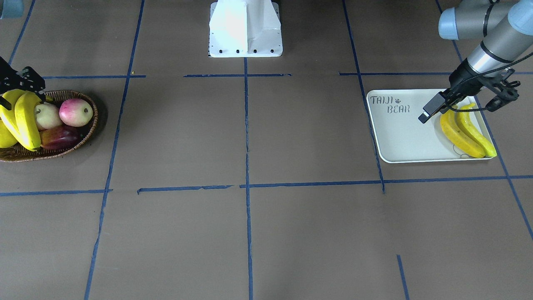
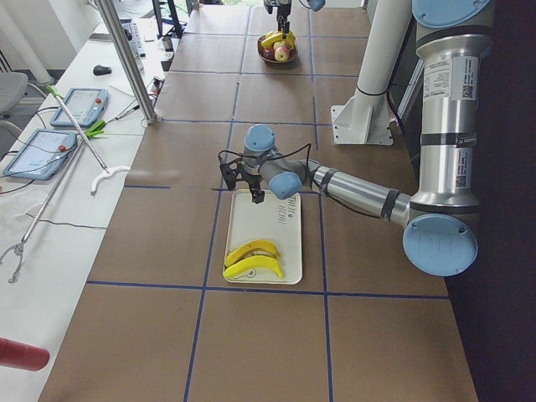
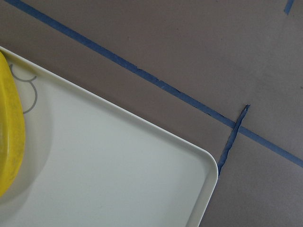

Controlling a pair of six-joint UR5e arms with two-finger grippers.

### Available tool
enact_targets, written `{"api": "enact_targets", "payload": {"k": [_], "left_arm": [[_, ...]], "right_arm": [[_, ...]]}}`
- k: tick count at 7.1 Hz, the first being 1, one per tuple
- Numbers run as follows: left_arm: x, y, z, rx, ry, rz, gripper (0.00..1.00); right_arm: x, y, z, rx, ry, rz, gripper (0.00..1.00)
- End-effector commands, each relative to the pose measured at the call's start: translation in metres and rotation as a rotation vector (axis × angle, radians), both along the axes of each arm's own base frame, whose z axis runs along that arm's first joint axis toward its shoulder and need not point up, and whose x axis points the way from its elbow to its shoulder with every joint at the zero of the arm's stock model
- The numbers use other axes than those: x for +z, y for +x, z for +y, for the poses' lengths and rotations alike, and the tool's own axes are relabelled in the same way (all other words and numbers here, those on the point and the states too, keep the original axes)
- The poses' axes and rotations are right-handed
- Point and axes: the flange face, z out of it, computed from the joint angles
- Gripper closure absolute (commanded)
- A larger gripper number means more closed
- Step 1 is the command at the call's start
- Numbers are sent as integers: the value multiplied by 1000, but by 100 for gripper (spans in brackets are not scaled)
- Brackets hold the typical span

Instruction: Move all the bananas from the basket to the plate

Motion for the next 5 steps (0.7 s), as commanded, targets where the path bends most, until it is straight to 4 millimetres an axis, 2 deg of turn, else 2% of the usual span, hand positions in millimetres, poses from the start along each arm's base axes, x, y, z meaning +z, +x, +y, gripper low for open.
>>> {"api": "enact_targets", "payload": {"k": [1, 4, 5], "left_arm": [[0, 0, 0, 0, -1, 0, 0], [0, 0, 0, 1, 0, 0, 0], [0, 0, 0, 0, -1, 0, 0]], "right_arm": [[7, -3, -3, 2, -12, 8, 16], [15, -3, -3, 2, -25, 17, 17], [15, -4, -3, 1, -28, 17, 22]]}}
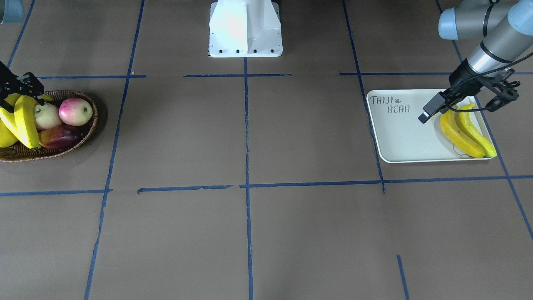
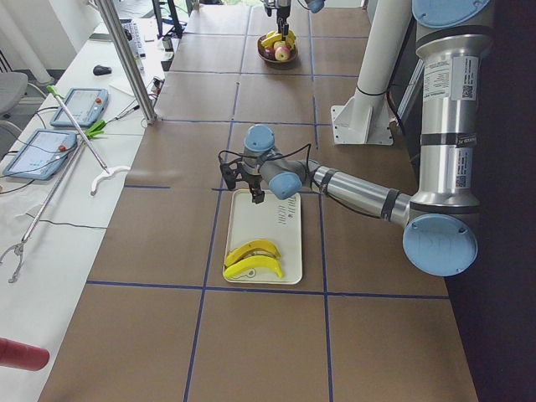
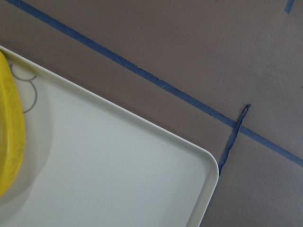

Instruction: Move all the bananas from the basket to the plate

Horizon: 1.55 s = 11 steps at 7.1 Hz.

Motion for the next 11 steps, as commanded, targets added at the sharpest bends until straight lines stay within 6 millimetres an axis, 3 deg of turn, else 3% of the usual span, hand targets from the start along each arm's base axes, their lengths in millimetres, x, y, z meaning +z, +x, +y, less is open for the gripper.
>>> {"api": "enact_targets", "payload": {"k": [1, 3, 7, 8, 9, 10, 11], "left_arm": [[0, 1, 0, 1, -1, 0, 0], [1, 0, 1, 1, -2, -1, 0], [1, 0, 1, 2, -1, -1, 0], [1, 0, 1, 1, -2, -1, 0], [1, 0, 1, 2, -1, -1, 0], [1, 0, 1, 2, -1, -1, 0], [0, 1, 1, 3, 2, 1, 0]], "right_arm": [[-2, -3, -1, -2, -1, -1, 34], [-4, -11, -2, -18, -1, -3, 48], [2, -12, -2, -21, -7, 2, 49], [2, -12, -2, -20, -6, 3, 57], [1, -11, -2, -19, -5, 0, 77], [-5, -11, -2, -21, 4, -13, 85], [-29, -6, -2, -16, 30, -41, 85]]}}
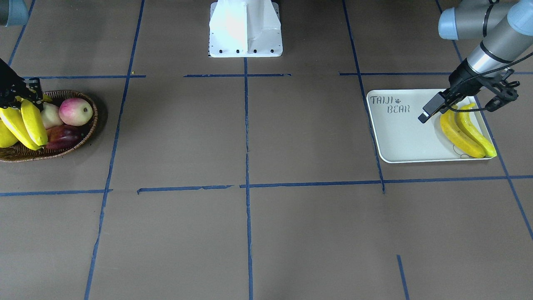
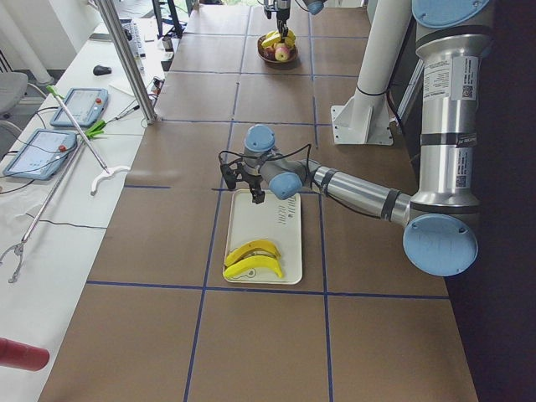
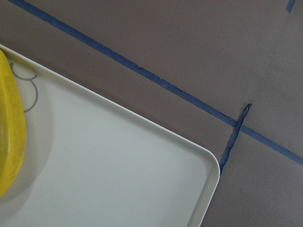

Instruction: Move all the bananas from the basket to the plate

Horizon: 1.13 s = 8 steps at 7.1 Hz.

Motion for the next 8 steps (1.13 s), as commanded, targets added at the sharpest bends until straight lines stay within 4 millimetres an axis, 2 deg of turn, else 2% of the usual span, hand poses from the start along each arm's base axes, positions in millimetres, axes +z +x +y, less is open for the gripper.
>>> {"api": "enact_targets", "payload": {"k": [1, 2, 3, 4, 5, 6, 7, 8], "left_arm": [[-2, 1, 0, 4, 6, 6, 0], [-8, 8, 4, 20, 38, 28, 0], [-18, 20, 8, 40, 91, 62, 0], [-32, 27, 7, 51, 135, 92, 0], [-58, 39, 0, 60, 186, 127, 0], [-85, 53, -7, 76, 225, 162, 0], [-112, 73, -8, 71, 197, 210, 0], [-145, 96, -7, 59, 142, 274, 0]], "right_arm": [[-38, 12, 0, 5, 25, -72, 85], [-62, 18, -4, -5, 24, -148, 85], [-81, 9, -12, -30, 35, -201, 92], [-106, -3, -25, -43, 39, -258, 93], [-142, -23, -42, 15, -19, -323, 93], [-196, -60, -50, 51, -87, -396, 94], [-248, -112, -45, 41, -147, -455, 95], [-294, -147, -44, 77, -189, -502, 96]]}}
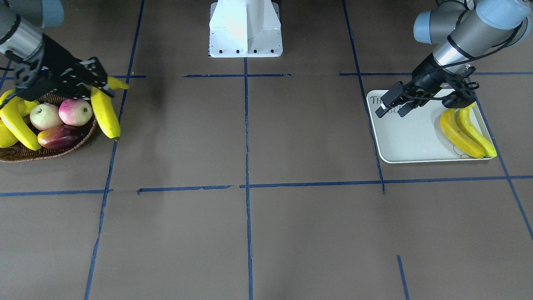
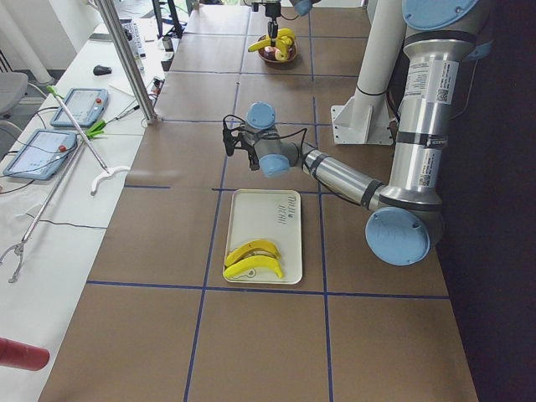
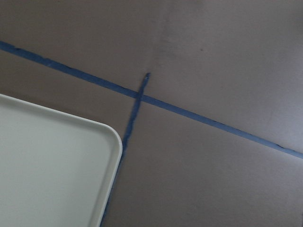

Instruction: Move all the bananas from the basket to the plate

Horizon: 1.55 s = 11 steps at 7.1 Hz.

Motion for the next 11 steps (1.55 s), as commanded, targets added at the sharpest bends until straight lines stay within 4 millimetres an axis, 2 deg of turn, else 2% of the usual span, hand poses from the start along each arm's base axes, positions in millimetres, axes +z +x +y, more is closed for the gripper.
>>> {"api": "enact_targets", "payload": {"k": [1, 2, 3, 6, 8, 9, 11], "left_arm": [[-64, 40, 5, 16, -54, 109, 0], [-90, 61, 14, 47, -68, 148, 0], [-106, 73, 19, 70, -58, 169, 0], [-155, 91, 20, 66, -131, 249, 0], [-164, 116, 35, 105, -166, 259, 0], [-164, 122, 40, 117, -169, 257, 0], [-167, 127, 44, 123, -188, 261, 0]], "right_arm": [[-97, -87, 22, 37, -111, -103, 97], [-126, -127, 44, 58, -66, -127, 97], [-140, -161, 60, 102, -60, -132, 99], [-187, -230, 76, 111, -26, -160, 99], [-202, -240, 87, 120, -34, -182, 98], [-212, -242, 90, 122, -33, -196, 98], [-219, -250, 102, 132, -37, -210, 96]]}}
